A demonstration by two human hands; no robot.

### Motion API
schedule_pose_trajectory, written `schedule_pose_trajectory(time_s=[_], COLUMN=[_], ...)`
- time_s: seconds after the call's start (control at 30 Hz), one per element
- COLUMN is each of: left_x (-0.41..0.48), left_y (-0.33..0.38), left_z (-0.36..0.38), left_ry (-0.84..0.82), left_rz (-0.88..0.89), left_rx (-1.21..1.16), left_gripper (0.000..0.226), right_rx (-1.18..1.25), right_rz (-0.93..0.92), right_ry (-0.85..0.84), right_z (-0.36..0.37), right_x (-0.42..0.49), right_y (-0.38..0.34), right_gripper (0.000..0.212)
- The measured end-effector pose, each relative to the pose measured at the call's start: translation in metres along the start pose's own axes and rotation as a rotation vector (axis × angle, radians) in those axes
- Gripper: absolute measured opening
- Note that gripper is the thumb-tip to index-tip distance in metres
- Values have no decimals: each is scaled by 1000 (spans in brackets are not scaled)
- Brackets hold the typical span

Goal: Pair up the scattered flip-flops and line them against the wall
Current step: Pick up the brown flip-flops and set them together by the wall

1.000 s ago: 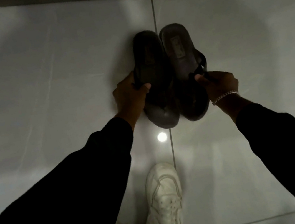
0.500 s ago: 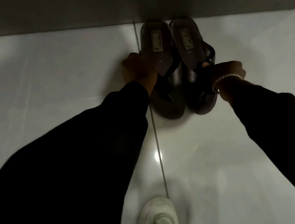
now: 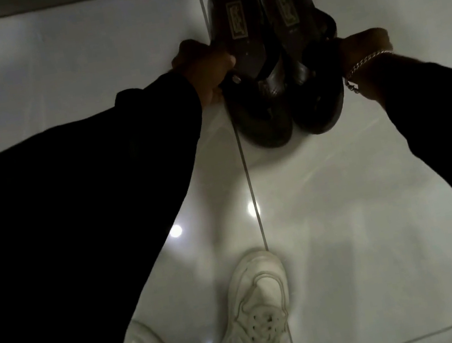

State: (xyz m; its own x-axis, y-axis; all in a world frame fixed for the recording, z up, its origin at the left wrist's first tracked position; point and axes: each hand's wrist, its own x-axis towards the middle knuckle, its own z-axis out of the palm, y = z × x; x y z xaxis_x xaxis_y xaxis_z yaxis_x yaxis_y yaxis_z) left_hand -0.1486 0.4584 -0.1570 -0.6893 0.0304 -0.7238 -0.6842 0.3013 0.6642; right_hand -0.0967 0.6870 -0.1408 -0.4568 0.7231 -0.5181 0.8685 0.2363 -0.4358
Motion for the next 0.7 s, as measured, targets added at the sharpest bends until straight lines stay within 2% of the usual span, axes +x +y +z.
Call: schedule_pose_trajectory(time_s=[0.07, 0.17, 0.27, 0.4, 0.53, 0.7], left_x=[-6, -13, -17, -23, -32, -42], left_y=[-10, -25, -36, -45, -50, -55], left_z=[2, 7, 9, 16, 22, 26], left_ry=[-14, -27, 22, 29, 57, 142], left_rz=[-18, -32, -46, -35, 2, 56], left_rx=[-9, -18, 30, 43, 79, 216], left_gripper=[19, 14, 24, 31, 28, 41], right_rx=[-31, -32, -43, -41, 11, 63], right_rz=[13, 10, 11, 8, -29, -35], right_ry=[-32, -32, -22, -14, -17, -6], right_z=[-4, -7, -9, -13, -15, -16], right_x=[-6, -14, -20, -28, -34, -41], right_y=[11, 28, 38, 45, 54, 65], right_gripper=[38, 25, 35, 35, 21, 38])
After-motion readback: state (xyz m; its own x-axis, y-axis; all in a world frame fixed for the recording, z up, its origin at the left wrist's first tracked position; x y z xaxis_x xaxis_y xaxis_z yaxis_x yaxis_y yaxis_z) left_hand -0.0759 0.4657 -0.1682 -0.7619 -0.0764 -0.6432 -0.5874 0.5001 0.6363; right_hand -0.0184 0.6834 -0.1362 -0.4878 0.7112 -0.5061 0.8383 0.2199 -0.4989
